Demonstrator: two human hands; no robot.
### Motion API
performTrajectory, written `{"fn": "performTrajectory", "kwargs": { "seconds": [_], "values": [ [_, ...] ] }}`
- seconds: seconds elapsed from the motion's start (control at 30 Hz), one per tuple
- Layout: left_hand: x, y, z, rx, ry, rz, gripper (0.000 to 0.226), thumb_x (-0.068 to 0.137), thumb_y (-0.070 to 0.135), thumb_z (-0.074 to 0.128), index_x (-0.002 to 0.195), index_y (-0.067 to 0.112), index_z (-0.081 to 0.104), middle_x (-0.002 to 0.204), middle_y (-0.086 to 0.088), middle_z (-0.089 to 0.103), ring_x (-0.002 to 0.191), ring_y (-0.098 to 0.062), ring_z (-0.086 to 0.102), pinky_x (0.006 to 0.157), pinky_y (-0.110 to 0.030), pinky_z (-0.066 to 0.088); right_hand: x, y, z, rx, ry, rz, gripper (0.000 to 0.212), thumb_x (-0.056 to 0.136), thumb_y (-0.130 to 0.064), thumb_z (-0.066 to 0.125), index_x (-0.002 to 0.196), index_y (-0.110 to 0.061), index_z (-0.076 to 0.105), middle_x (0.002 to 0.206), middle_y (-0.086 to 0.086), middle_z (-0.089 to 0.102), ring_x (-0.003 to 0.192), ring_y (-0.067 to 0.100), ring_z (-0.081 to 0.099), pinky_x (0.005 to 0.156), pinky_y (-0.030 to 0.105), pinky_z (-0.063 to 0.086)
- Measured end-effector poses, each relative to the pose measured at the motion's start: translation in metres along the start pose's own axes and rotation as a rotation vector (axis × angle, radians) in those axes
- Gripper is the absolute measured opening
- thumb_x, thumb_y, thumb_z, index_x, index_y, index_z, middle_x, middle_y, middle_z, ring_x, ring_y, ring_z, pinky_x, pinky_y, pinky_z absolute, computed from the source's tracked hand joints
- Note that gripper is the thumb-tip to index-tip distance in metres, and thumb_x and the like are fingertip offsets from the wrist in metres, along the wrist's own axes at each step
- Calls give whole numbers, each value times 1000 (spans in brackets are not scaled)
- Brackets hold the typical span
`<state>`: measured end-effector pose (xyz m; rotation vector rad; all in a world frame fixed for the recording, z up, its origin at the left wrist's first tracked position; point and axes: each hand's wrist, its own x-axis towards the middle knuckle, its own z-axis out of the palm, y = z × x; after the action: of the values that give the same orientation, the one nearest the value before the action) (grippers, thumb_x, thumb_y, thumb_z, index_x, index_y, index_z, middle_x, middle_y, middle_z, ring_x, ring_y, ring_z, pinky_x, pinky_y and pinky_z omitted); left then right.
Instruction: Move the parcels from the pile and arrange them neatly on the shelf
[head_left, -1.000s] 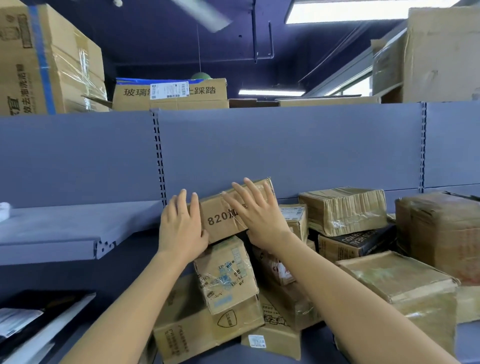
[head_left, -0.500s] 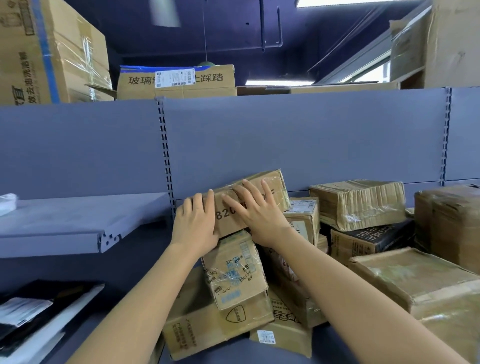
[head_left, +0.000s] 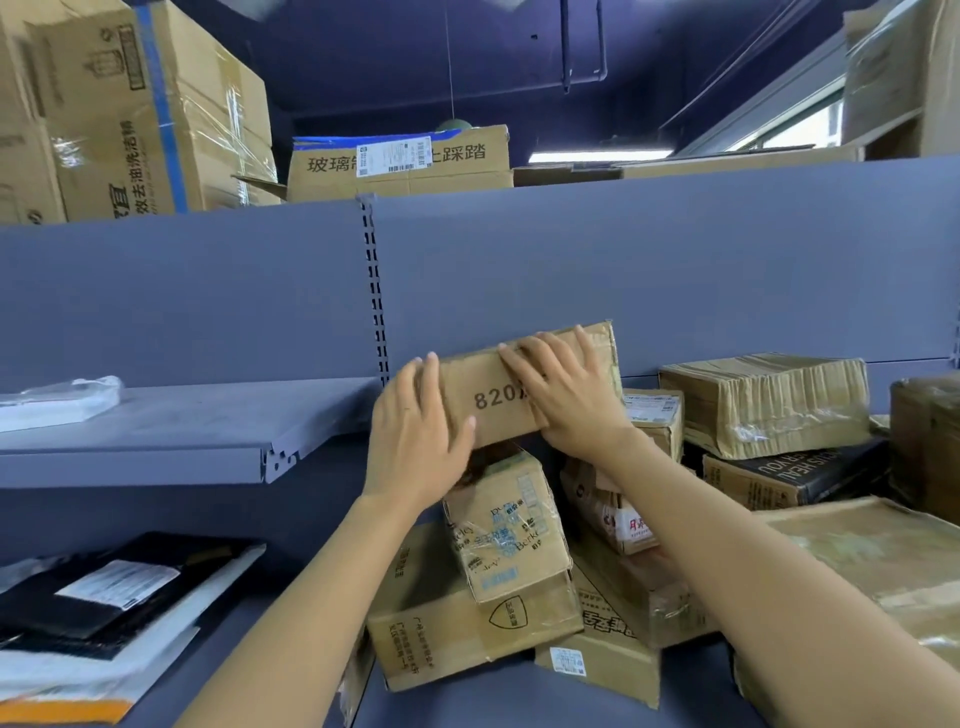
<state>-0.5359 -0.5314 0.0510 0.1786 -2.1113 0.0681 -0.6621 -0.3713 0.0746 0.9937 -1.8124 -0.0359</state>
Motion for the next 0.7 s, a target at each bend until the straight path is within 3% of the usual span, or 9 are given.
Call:
{"fn": "performTrajectory", "kwargs": {
  "seconds": [0.13,0.23,0.3,0.4,0.5,0.53,0.6,0.7],
  "values": [
    [-5,-1,-13,-494,199,-254,61,94,36,36,147,8,22,150,-12,26,138,-25,26,111,-39,25,2,27,-33,394,164,188,95,63,-26,74,147,-11,31,135,15,42,128,32,36,110,60,26],
    [1,2,-14,-734,181,-437,53,100,30,37,148,13,22,151,-3,22,140,-19,25,112,-36,25,2,45,-63,773,258,355,100,58,-33,72,146,-16,27,135,8,34,125,20,28,104,33,28],
    [5,7,-15,-846,153,-494,50,101,30,38,147,15,25,150,-2,24,138,-16,28,111,-36,27,0,53,-81,964,304,467,99,58,-34,74,145,-22,26,133,-1,31,126,13,28,102,24,28],
    [7,19,-18,-1065,63,-507,50,100,39,41,144,17,33,147,0,33,133,-10,34,106,-27,28,-12,58,-101,1358,297,649,97,55,-44,76,139,-31,29,135,-1,38,125,14,42,100,33,41],
    [5,31,-25,-1303,-100,-422,83,81,72,48,140,15,41,142,-4,47,133,-17,43,113,-39,32,-30,53,-107,1734,251,809,86,53,-46,71,130,-25,39,121,2,57,103,17,61,81,40,53],
    [4,35,-28,-1354,-185,-402,94,70,80,50,138,16,44,139,-5,52,131,-20,46,112,-44,33,-37,51,-106,1803,225,846,79,54,-44,71,125,-23,43,114,2,61,96,18,64,76,41,54],
    [2,45,-31,-1425,-343,-412,97,57,84,55,133,24,49,132,-3,59,124,-21,53,109,-50,36,-52,48,-104,1872,164,885,60,63,-39,68,117,-22,49,107,4,63,88,19,65,74,40,55],
    [-5,57,-27,-1429,-433,-422,103,49,87,59,133,28,45,134,-2,56,125,-23,52,108,-55,35,-69,45,-102,1885,105,916,53,73,-39,61,122,-22,50,114,9,63,90,23,65,77,43,54]
  ]
}}
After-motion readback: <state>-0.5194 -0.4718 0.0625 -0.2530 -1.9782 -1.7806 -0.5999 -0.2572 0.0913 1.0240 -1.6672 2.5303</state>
